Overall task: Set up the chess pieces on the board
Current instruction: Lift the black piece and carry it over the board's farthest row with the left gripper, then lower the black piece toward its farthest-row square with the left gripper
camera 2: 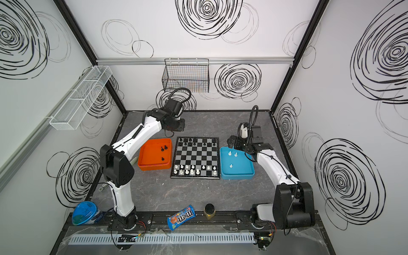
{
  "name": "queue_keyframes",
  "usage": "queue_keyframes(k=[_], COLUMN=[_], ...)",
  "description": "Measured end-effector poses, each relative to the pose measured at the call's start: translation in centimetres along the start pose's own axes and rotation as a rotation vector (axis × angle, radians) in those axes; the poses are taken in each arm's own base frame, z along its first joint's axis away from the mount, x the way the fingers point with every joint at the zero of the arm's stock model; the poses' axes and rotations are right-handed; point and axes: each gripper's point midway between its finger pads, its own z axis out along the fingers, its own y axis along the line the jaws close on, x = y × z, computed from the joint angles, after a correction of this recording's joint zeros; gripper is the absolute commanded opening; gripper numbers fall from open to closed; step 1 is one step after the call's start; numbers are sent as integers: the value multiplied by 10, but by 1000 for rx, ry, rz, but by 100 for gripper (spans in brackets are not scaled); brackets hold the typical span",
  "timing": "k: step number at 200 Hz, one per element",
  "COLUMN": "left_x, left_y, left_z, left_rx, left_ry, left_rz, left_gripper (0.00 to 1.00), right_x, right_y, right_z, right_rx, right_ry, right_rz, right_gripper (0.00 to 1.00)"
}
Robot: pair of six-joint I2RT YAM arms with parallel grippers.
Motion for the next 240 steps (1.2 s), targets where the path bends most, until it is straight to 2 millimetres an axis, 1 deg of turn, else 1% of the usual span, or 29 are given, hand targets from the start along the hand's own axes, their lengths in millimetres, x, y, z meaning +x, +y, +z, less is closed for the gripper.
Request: queue_keyframes(k=[12,27,46,61,83,121,142,199,240], left_x=[-3,-1,7,12,16,17,17,25,20], left_y=[-21,-41,-57,-64,-67,-70,-73,-75,-78], left_z=[9,22,40,50,59,63,68,93,95], left_rx=[24,43,57,62,65,77,88,87,96], left_ry=[5,22,59,80,98,102,100,124,100], left_rz=[24,49,70,78,81,75,72,68,65], left_gripper=[15,15,15,15,15,16,16,16,16], right_x=[0,-1,-1,-1,-1,-2,-1,0,0], right_y=[-1,-2,-2,-2,-2,-2,-3,-5,-7], right_z=[0,0,-1,-1,-1,-1,0,2,2], right_rx=[1,3,1,0,-4,-4,-3,2,5], right_ry=[-1,-3,-3,-3,-2,-3,-1,8,7], right_rz=[1,4,5,3,3,1,-1,1,3], right_gripper=[100,100,100,100,100,100,100,100,100])
